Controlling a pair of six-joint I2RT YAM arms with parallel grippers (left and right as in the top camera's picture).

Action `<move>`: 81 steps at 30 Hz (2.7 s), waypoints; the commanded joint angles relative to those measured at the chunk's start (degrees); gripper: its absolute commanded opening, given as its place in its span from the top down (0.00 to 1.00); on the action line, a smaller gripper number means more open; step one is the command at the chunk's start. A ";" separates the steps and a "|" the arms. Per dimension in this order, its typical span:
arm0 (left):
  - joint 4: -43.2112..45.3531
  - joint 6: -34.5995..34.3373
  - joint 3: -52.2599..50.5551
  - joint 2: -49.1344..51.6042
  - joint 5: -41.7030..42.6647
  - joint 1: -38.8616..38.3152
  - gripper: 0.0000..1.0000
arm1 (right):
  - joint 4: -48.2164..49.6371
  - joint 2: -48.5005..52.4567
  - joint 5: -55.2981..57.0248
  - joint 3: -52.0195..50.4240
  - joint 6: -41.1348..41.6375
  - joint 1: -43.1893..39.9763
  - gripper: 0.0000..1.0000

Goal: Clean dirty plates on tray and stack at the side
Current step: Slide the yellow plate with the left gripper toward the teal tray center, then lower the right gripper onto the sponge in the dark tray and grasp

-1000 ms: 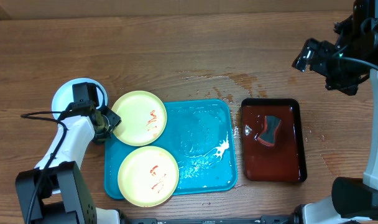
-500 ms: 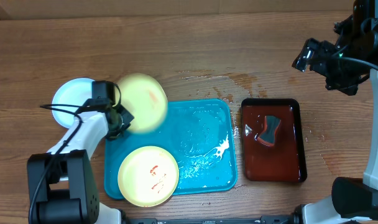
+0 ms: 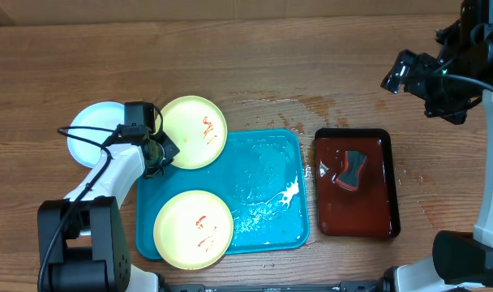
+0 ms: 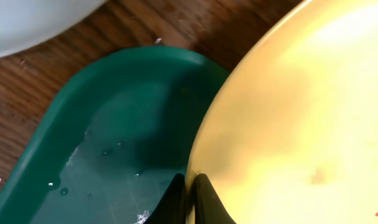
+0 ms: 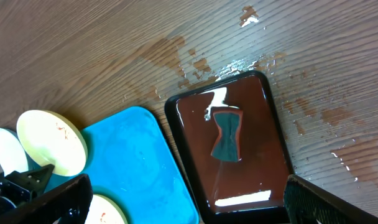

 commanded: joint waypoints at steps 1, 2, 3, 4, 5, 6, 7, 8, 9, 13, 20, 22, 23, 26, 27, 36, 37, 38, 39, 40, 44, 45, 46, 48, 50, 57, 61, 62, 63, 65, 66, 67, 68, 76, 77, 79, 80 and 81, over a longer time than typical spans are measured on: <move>-0.48 10.71 0.66 1.01 1.29 -2.14 0.96 | 0.15 0.07 0.13 -0.26 -0.44 0.11 0.00; -0.46 13.18 1.25 0.85 1.88 -2.93 0.96 | 0.15 0.07 0.15 -0.26 -0.44 0.11 0.00; -0.44 15.23 1.81 0.70 2.40 -3.69 0.96 | 0.17 0.07 0.15 -0.26 -0.44 0.11 0.00; -0.46 17.53 2.60 0.59 3.10 -4.68 0.96 | 0.17 0.07 0.15 -0.26 -0.44 0.11 0.00; -0.50 19.54 3.34 0.46 3.82 -5.53 0.96 | 0.17 0.07 0.13 -0.26 -0.63 0.11 0.00; -0.48 22.01 4.22 0.37 4.92 -6.56 0.96 | 0.17 0.07 0.13 -0.26 -1.11 0.11 0.00; -0.50 24.76 5.18 0.31 6.43 -7.56 0.96 | 0.15 0.07 0.13 -0.26 -1.75 0.11 0.00; -0.52 26.56 5.99 0.33 7.23 -8.46 0.96 | 0.13 0.07 0.20 -0.26 -1.75 0.11 0.00; -0.52 28.74 6.86 0.31 8.07 -9.53 0.96 | 0.13 0.07 0.15 -0.26 -1.73 0.11 0.00; -0.52 32.04 9.14 0.33 8.26 -12.92 0.96 | 0.13 0.13 0.15 -0.26 -1.70 0.11 0.00; -1.79 34.80 9.75 0.35 10.73 -15.69 0.96 | 0.15 0.44 0.79 -1.95 -1.68 0.13 0.00; -2.73 36.02 9.75 0.35 11.58 -16.06 0.96 | 0.22 0.44 0.79 -3.82 -1.68 0.13 0.00; -3.06 36.06 9.75 0.35 11.52 -16.26 0.96 | 0.39 0.44 0.76 -4.96 -1.66 0.13 0.00; -4.04 37.07 9.75 0.35 11.96 -16.61 0.96 | 1.42 0.44 0.76 -9.14 -1.66 0.13 0.00; -4.39 37.07 9.75 0.35 12.02 -16.65 0.96 | 1.81 0.44 0.76 -10.45 -1.66 0.13 0.00; -8.26 38.84 9.73 0.35 14.19 -16.65 0.85 | 4.90 0.44 0.74 -17.55 -1.66 0.17 0.01; -8.94 39.19 9.73 0.35 14.34 -16.65 0.85 | 4.92 0.44 0.74 -17.57 -1.66 0.17 0.01; -9.42 39.23 9.68 0.35 14.27 -16.65 0.85 | 4.96 0.44 0.74 -17.57 -1.66 0.17 0.01; -9.86 39.63 9.66 0.35 14.34 -16.65 0.84 | 4.98 0.44 0.74 -17.57 -1.64 0.17 0.01; -10.25 39.76 9.62 0.35 14.29 -16.65 0.81 | 4.96 0.44 0.74 -17.57 -1.66 0.17 0.01; -11.06 40.65 9.51 0.42 14.23 -16.65 0.61 | 4.92 0.44 0.70 -17.57 -1.64 0.20 0.01; -11.04 40.87 9.49 0.57 14.16 -16.65 0.58 | 4.90 0.44 0.70 -17.57 -1.64 0.22 0.01; -11.04 41.13 9.49 0.87 14.05 -16.65 0.58 | 4.87 0.44 0.52 -17.57 -1.66 0.22 0.01; -10.82 41.16 9.49 1.79 13.86 -16.63 0.59 | 4.87 0.44 -0.13 -17.57 -1.66 0.24 0.01; -10.51 41.11 9.49 3.21 13.88 -16.63 0.66 | 4.85 0.44 -0.33 -17.57 -1.66 0.28 0.02; -9.94 40.83 9.49 8.55 14.25 -16.63 0.67 | 4.48 0.44 -0.33 -17.57 -1.64 0.79 0.02; -9.42 40.28 9.51 9.35 14.25 -16.65 0.75 | 4.55 0.44 -0.31 -17.57 -1.64 2.32 0.03; -9.25 39.87 9.51 9.35 14.29 -16.65 0.83 | 4.59 0.44 -0.31 -17.57 -1.64 2.75 0.04; -9.05 39.43 9.51 9.35 14.29 -16.65 0.94 | 4.63 0.44 -0.31 -17.57 -1.64 3.19 0.04; -8.90 38.40 9.51 9.35 14.25 -16.65 0.96 | 4.83 0.44 -0.31 -17.57 -1.46 4.11 0.05; -8.85 38.10 9.51 9.35 14.25 -16.63 0.96 | 4.92 0.44 -0.28 -17.57 -1.46 4.50 0.07; -8.85 37.73 9.51 9.35 14.16 -16.63 0.96 | 4.96 0.44 -0.26 -17.57 -1.44 4.81 0.07; -8.85 37.20 9.51 9.35 13.68 -16.61 0.96 | 4.96 0.44 -0.24 -17.57 -1.42 5.03 0.10; -9.07 26.84 9.51 9.35 9.31 -16.65 0.96 | 4.66 0.44 5.70 -20.20 2.34 5.09 0.59; -9.07 24.28 9.51 9.35 7.98 -16.63 0.96 | 4.85 0.44 5.70 -21.31 2.91 5.09 0.60; -9.29 19.63 9.51 9.35 5.99 -16.63 0.96 | 5.60 0.44 5.73 -24.02 3.28 5.09 0.61; -9.29 18.40 9.51 9.35 5.88 -16.63 0.96 | 6.47 0.44 5.70 -25.97 3.32 5.09 0.60; -9.33 18.25 9.51 9.35 5.90 -16.63 0.96 | 7.28 0.44 5.68 -27.65 3.34 5.09 0.60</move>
